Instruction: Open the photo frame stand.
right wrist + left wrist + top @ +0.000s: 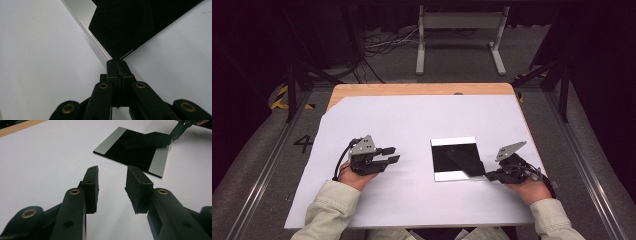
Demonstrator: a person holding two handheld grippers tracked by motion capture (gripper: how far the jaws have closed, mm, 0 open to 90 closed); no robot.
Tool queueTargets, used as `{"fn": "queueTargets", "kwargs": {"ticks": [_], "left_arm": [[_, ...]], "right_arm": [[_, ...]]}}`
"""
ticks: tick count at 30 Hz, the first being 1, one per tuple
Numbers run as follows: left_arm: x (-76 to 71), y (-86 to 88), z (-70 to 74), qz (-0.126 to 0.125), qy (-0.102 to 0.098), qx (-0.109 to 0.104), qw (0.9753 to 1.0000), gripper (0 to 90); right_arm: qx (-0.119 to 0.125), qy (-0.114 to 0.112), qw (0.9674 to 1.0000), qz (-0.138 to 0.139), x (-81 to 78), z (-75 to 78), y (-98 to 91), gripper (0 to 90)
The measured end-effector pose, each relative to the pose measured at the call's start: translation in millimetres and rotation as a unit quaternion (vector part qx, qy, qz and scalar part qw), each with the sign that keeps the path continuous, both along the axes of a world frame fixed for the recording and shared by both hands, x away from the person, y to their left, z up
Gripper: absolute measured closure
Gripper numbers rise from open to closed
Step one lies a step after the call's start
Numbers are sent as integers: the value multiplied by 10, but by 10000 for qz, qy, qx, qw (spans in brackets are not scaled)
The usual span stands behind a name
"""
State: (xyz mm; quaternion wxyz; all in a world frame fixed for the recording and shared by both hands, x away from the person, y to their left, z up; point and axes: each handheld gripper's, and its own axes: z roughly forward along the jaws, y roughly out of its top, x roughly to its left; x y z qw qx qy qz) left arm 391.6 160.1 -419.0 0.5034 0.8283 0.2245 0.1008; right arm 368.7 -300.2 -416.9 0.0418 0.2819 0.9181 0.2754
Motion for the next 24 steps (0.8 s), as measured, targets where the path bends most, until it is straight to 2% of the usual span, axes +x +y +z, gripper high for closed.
{"fn": "queueTargets", "kwargs": {"ticks": [9,24], "left_arm": [[8,-7,-9,-28,27,3,10000,630],[13,-8,-19,-42,45,7,10000,625]], "right_arm": [[106,-168,9998,-9,-31,83,-6,898],[444,-478,9979,-52,-66,210,-13,899]]}}
